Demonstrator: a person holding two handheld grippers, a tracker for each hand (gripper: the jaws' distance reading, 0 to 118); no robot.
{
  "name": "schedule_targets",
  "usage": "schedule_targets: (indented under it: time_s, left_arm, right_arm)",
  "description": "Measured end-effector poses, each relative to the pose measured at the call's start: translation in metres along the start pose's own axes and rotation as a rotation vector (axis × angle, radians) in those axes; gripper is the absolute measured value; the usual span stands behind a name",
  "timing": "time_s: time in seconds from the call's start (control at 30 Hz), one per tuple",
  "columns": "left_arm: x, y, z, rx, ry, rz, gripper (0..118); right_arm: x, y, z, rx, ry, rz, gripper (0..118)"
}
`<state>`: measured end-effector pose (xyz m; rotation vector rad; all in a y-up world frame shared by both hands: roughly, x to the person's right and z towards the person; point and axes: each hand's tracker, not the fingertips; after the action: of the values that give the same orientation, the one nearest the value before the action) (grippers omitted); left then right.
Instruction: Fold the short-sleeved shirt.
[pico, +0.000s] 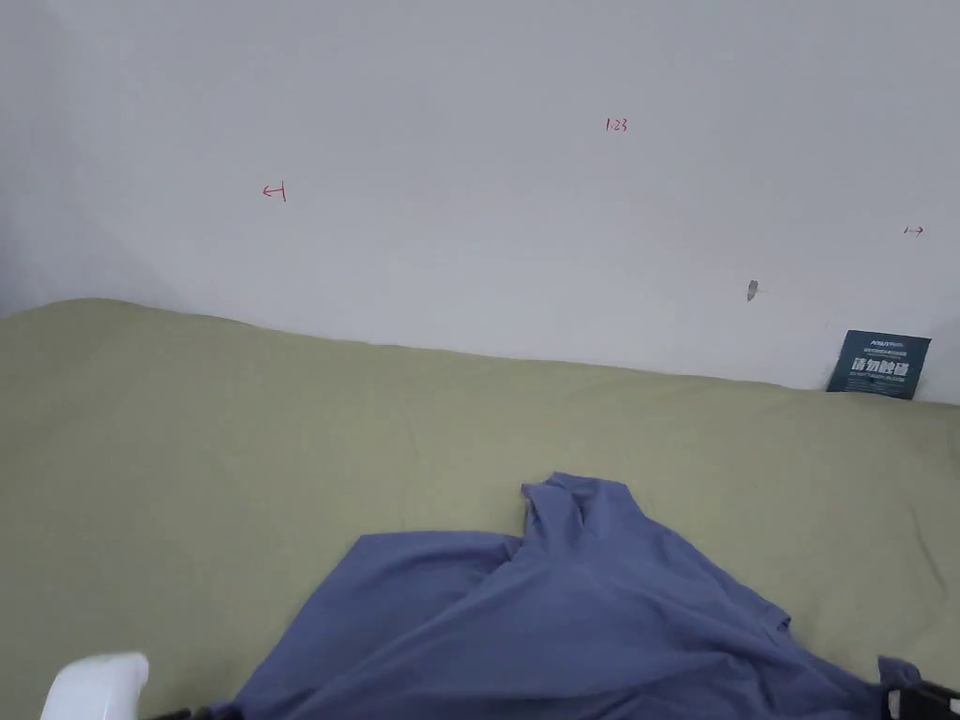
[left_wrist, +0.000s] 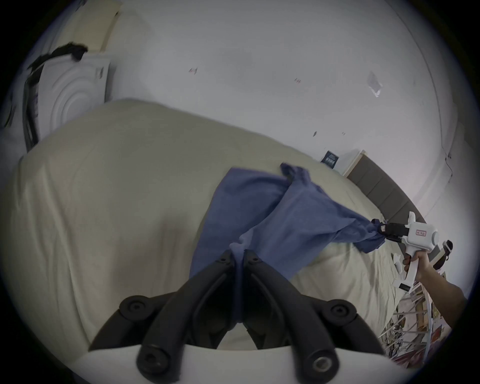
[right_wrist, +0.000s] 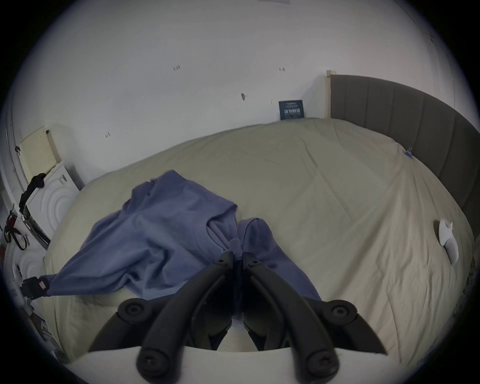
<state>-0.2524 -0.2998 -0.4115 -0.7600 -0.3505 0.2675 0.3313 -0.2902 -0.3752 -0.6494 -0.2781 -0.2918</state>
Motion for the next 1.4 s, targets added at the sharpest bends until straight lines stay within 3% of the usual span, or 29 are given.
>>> schedule_targets:
  time_s: [0.37,0.4,0.43,0.47,0.5,0.53,0.73,0.83,0.9,0.97,1.03,1.07,1.1,1.13,1.17,1.2,1.3,1.4]
  left_arm:
    - [-0.010,-0.047,-0.005,-0.121,0.034,-0.040,3]
    - [-0.008,-0.047,-0.004,-0.120,0.035,-0.045,10]
    - [-0.003,-0.046,-0.002,-0.105,0.054,-0.064,25]
    - [0.000,-0.044,-0.001,-0.093,0.077,-0.085,56]
    - [0.004,-0.042,0.001,-0.088,0.097,-0.089,97]
    - [0.007,-0.038,0.006,-0.087,0.099,-0.079,111]
    - [0.040,-0.015,0.060,0.103,0.085,-0.069,111]
    - [0.068,-0.012,0.080,0.156,0.076,-0.099,111]
    - [0.090,-0.020,0.094,0.208,0.078,-0.148,111]
    - [0.106,-0.036,0.106,0.216,0.109,-0.193,111]
    - [0.114,-0.056,0.118,0.211,0.100,-0.203,109]
    - [0.118,-0.068,0.126,0.195,0.079,-0.217,100]
    - [0.120,-0.077,0.132,0.185,0.061,-0.225,67]
    - [0.121,-0.087,0.136,0.170,0.062,-0.233,25]
    - [0.124,-0.097,0.140,0.154,0.075,-0.251,0]
    - [0.127,-0.110,0.144,0.172,0.140,-0.293,0]
    - [0.123,-0.131,0.157,0.148,0.100,-0.275,0]
    - [0.118,-0.146,0.169,0.142,0.151,-0.287,0]
  right_arm:
    - [0.010,-0.025,-0.007,-0.064,-0.046,0.031,9]
    - [0.007,-0.025,-0.001,-0.049,-0.041,0.039,15]
    - [0.004,-0.023,0.003,-0.035,-0.035,0.053,33]
    - [0.001,-0.019,0.008,-0.033,-0.030,0.061,61]
    - [-0.002,-0.015,0.013,-0.039,-0.024,0.072,94]
    - [-0.007,-0.012,0.020,-0.046,-0.021,0.080,104]
    - [-0.056,-0.009,0.090,0.016,0.000,0.168,104]
    - [-0.092,-0.027,0.123,0.055,-0.049,0.203,104]
    - [-0.111,-0.048,0.148,0.077,-0.058,0.198,104]
    - [-0.125,-0.078,0.175,0.129,-0.002,0.167,104]
    - [-0.133,-0.105,0.198,0.120,0.045,0.165,100]
    - [-0.138,-0.119,0.210,0.105,0.040,0.174,92]
    - [-0.141,-0.132,0.218,0.094,0.039,0.192,71]
    - [-0.146,-0.144,0.226,0.078,0.027,0.223,48]
    - [-0.148,-0.155,0.233,0.077,0.020,0.252,23]
    - [-0.152,-0.165,0.239,0.087,0.019,0.259,12]
    - [-0.155,-0.187,0.262,0.103,0.057,0.282,12]
    - [-0.161,-0.199,0.275,0.156,0.052,0.366,11]
